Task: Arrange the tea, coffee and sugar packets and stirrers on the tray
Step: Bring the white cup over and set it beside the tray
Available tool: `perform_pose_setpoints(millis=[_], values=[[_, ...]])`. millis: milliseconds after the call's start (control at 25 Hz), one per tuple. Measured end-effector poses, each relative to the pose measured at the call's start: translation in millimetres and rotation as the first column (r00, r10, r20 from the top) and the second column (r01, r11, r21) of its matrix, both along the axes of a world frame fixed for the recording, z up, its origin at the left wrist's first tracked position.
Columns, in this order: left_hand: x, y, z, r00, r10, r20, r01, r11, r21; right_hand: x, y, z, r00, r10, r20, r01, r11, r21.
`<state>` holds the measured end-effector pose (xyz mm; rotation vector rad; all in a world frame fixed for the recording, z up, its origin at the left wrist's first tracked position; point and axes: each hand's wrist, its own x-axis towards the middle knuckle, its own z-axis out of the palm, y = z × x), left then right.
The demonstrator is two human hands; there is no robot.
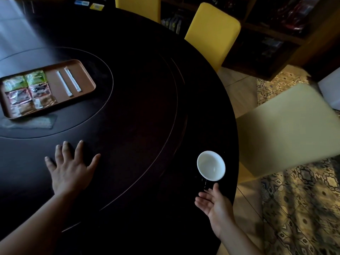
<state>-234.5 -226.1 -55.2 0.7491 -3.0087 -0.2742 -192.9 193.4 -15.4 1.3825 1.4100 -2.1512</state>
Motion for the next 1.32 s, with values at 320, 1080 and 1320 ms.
perform_pose_setpoints(millis=[320, 1080, 1320], values=[[1, 1, 2, 1.000, 0.006, 0.011, -0.006, 1.000, 0.000, -4, -1, -24, 0.944, 0.330, -0.029, -0.225, 0.702, 0.676], [0, 0, 1, 1.000, 0.010, 0.027, -0.010, 1.000, -0.007, -116, -64, 30, 0.717, 0.604, -0.348, -0.260, 0.694, 0.671], [-25, -15, 19, 0.996, 0.037, 0.077, -0.030, 0.996, -0.087, -181, -126, 31, 0.605, 0.715, -0.350, -0.368, 0.641, 0.674]])
